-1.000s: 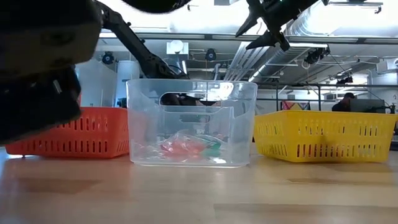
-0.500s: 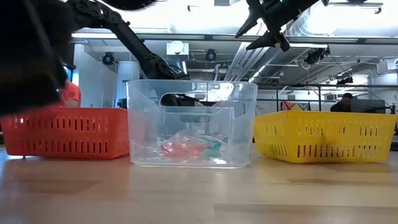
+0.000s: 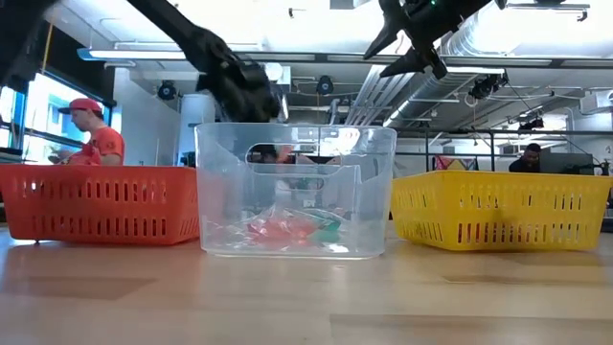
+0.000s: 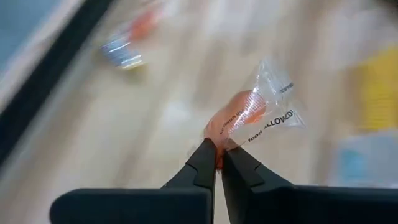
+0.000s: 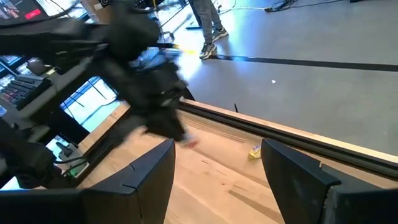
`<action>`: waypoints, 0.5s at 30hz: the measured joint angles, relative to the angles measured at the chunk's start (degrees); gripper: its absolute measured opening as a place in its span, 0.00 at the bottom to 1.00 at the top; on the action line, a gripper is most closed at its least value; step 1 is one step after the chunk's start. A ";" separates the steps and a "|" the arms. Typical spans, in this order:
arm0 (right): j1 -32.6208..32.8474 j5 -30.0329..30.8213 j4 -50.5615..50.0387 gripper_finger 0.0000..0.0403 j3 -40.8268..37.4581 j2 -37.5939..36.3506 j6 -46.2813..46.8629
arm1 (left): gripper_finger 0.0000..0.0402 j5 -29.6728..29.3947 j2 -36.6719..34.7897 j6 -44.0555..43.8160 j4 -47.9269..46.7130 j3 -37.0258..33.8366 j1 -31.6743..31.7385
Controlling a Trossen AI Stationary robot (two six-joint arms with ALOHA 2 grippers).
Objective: Sort candy by brand, put in halloween buckets
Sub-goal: Put the orange gummy into the transparent bin
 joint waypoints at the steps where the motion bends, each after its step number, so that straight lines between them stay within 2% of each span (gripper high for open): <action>1: 0.00 0.00 -0.06 0.57 0.00 0.00 -0.02 | 0.00 2.06 -2.60 -0.63 2.70 -3.04 -0.77; 5: 0.00 0.25 -1.05 0.57 0.00 0.00 -0.11 | 0.00 8.69 -12.70 -4.22 14.88 -16.34 -4.69; 9: -0.11 0.23 -2.63 0.57 0.00 0.00 1.35 | 0.00 10.77 -20.58 -9.05 24.57 -27.55 -10.46; 13: -0.11 -3.31 -3.06 0.57 0.00 0.00 2.47 | 0.00 10.14 -24.79 -12.43 29.27 -32.69 -18.44; 15: -0.03 -5.62 -3.06 0.57 0.00 0.00 1.86 | 0.00 7.08 -25.18 -13.04 29.90 -32.63 -22.87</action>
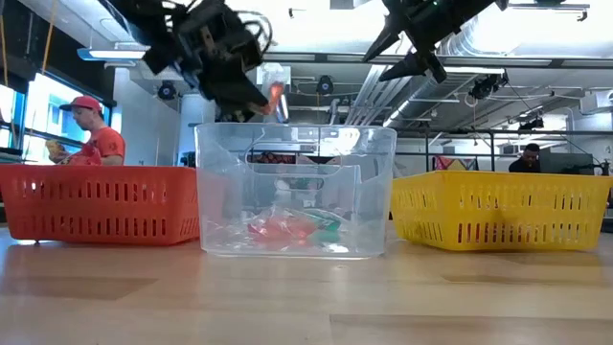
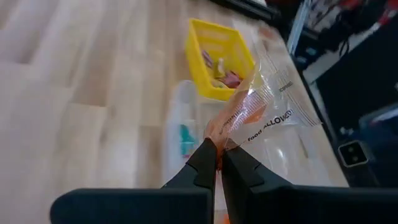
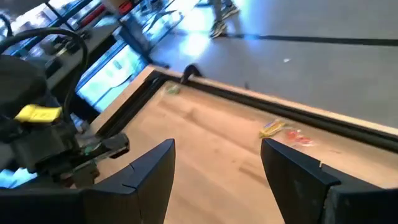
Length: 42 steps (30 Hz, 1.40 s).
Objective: Sort candy by brand, put in halloween buckets
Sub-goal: Put the orange gummy into the transparent bin, then put the blue gummy into the transparent bin
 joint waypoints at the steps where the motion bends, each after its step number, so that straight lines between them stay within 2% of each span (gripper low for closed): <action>1: 0.07 -1.41 0.02 0.57 0.00 0.00 -0.37 | 0.00 -1.86 0.14 -0.10 0.18 0.39 -2.34; 6: 0.14 -13.32 -0.05 0.57 0.00 -0.13 -3.20 | 0.00 -9.92 2.09 -0.43 0.56 3.23 -13.58; 10: 0.98 -20.77 -0.10 0.57 0.00 -0.20 -5.59 | 0.03 -21.19 4.14 -7.92 0.79 3.24 -19.69; 16: 3.56 -21.97 -0.42 0.57 0.00 -0.20 -10.41 | 0.17 -28.81 6.63 -18.63 1.24 3.26 -24.39; 20: 4.57 -21.96 -0.43 0.57 0.00 -0.26 -10.39 | 0.30 -29.50 6.94 -22.63 1.17 3.26 -25.63; 23: 4.94 -21.96 -0.37 0.57 0.00 -0.71 -9.84 | 0.40 -29.50 6.51 -22.55 1.04 3.26 -25.73; 27: 4.97 -21.71 -0.33 0.57 0.00 -1.90 -8.75 | 0.49 -29.39 2.62 -21.45 -4.48 5.01 -23.45; 31: 4.98 -17.15 -0.38 0.57 0.04 -2.60 -4.85 | 0.52 -32.06 -4.06 -16.08 -14.62 7.81 -19.29; 34: 4.97 -12.87 -2.39 0.57 0.04 -2.60 -1.40 | 0.52 -36.34 -10.56 -9.87 -16.56 7.37 -15.09; 37: 5.58 -11.39 -7.48 0.57 0.04 -2.56 3.40 | 0.52 -37.44 -16.17 -6.76 -16.09 5.31 -8.42; 39: 6.82 -11.24 -12.42 0.57 0.04 -2.54 6.58 | 0.52 -34.91 -18.83 -5.75 -15.15 2.88 -3.45; 42: 9.45 -9.08 -19.85 0.57 0.03 -2.52 12.01 | 0.52 -26.90 -21.40 -5.83 -11.34 -1.56 3.51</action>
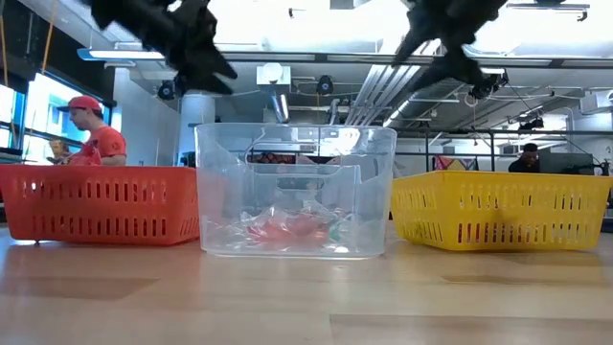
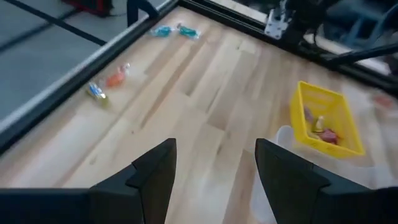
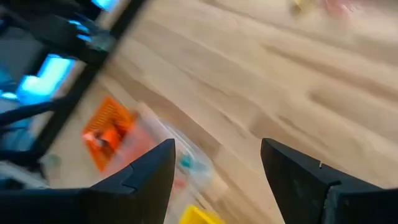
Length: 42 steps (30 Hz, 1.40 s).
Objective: Sort candy by brand, put in halloween buckets
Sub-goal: Put the blue gummy into the transparent bin
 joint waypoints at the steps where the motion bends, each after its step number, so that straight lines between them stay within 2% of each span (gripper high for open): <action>1: 0.96 1.40 -2.07 0.57 -0.01 0.01 2.02 | 0.52 2.57 -0.41 -0.48 1.51 -1.72 1.77; 4: 3.47 5.84 -7.68 0.57 -0.01 0.01 9.96 | 0.52 8.03 -0.85 -3.45 7.18 -6.65 5.13; 8: 4.35 14.76 -14.86 0.57 -0.01 0.60 23.61 | 0.52 9.09 -0.76 -7.97 16.87 -11.88 6.15; 10: 2.54 18.79 -17.88 0.57 -0.01 1.64 26.48 | 0.52 9.09 -0.51 -10.74 20.83 -13.43 6.17; 12: -1.56 19.47 -19.52 0.57 -0.01 3.09 26.46 | 0.52 9.05 -0.51 -13.46 23.39 -14.11 6.14; 14: -7.37 18.19 -19.45 0.57 -0.01 5.19 22.63 | 0.52 8.80 -0.53 -14.64 25.17 -14.22 6.15; 20: -27.02 12.24 -14.47 0.57 -0.01 15.19 1.93 | 0.52 7.32 -0.53 -15.38 25.81 -14.23 6.63; 25: -38.34 9.51 -12.02 0.57 -0.01 25.65 -11.52 | 0.52 3.84 -0.53 -21.45 25.83 -14.26 7.28; 28: -41.65 5.82 -10.27 0.57 -0.01 30.67 -17.43 | 0.52 0.27 -0.53 -24.77 25.81 -14.26 7.26; 31: -42.72 1.73 -9.42 0.57 -0.03 34.28 -20.98 | 0.52 -0.36 -0.53 -25.78 25.83 -14.26 7.26; 39: -42.74 2.33 -7.71 0.57 0.13 37.42 -20.25 | 0.52 -3.32 -0.53 -23.92 25.83 -14.26 7.59; 42: -42.69 2.49 -7.93 0.50 0.15 37.50 -20.60 | 0.52 -3.30 -0.53 -22.74 25.81 -14.26 8.10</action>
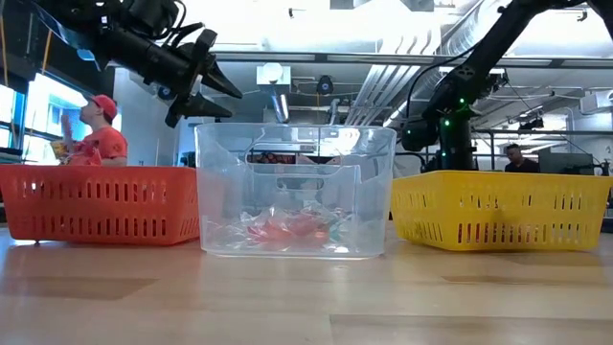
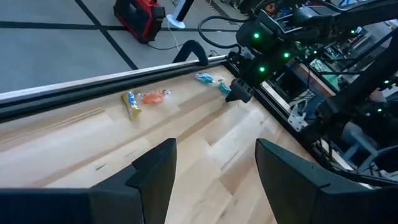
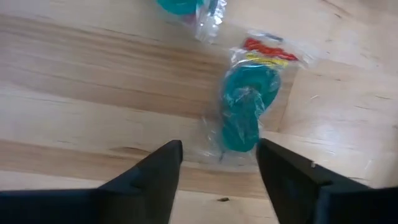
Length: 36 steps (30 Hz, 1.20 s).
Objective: Sort candy by brand, put in halloween buckets
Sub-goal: Put the blue gummy into the transparent bin
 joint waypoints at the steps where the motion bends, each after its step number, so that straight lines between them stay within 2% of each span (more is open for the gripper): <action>1: 0.02 0.07 -0.12 0.46 0.02 0.02 -0.39 | 0.52 -0.01 0.00 0.43 0.01 0.00 0.22; 7: 0.13 -0.49 -0.40 0.08 -0.04 -0.30 -0.97 | 0.52 0.49 -0.73 3.42 -0.41 0.66 2.76; 8: 0.21 -0.37 -0.42 0.04 -0.09 -0.74 -1.30 | 0.52 0.75 -1.30 3.55 -0.37 1.26 3.61; 11: 1.40 2.73 -1.91 0.04 -0.51 -3.27 -0.85 | 0.52 2.40 -3.29 6.46 0.10 3.44 6.28; 14: 3.03 2.23 -2.02 0.01 -0.31 -8.42 -0.28 | 0.52 5.05 -5.16 10.45 -0.07 5.57 8.76; 18: 7.56 -3.91 -0.68 0.01 -0.31 -17.04 1.98 | 0.52 5.73 -7.55 13.85 -0.16 8.05 11.61; 21: 12.48 -10.71 4.49 0.01 -0.27 -23.20 3.75 | 0.52 6.47 -8.58 15.19 -0.24 9.58 13.59; 24: 19.13 -15.83 10.80 0.00 -0.24 -26.88 7.17 | 0.52 9.98 -8.78 16.30 -0.34 9.92 15.36; 29: 34.40 -15.13 19.66 0.00 -0.18 -26.46 12.61 | 0.52 17.22 -7.44 18.82 -2.61 9.90 16.71; 33: 45.69 -13.38 24.60 0.00 -0.18 -21.74 18.20 | 0.52 18.08 -6.35 20.39 -4.65 9.86 16.33; 36: 51.99 -13.60 30.03 0.00 -0.20 -17.17 22.21 | 0.52 18.06 -6.14 17.94 -4.86 9.84 15.26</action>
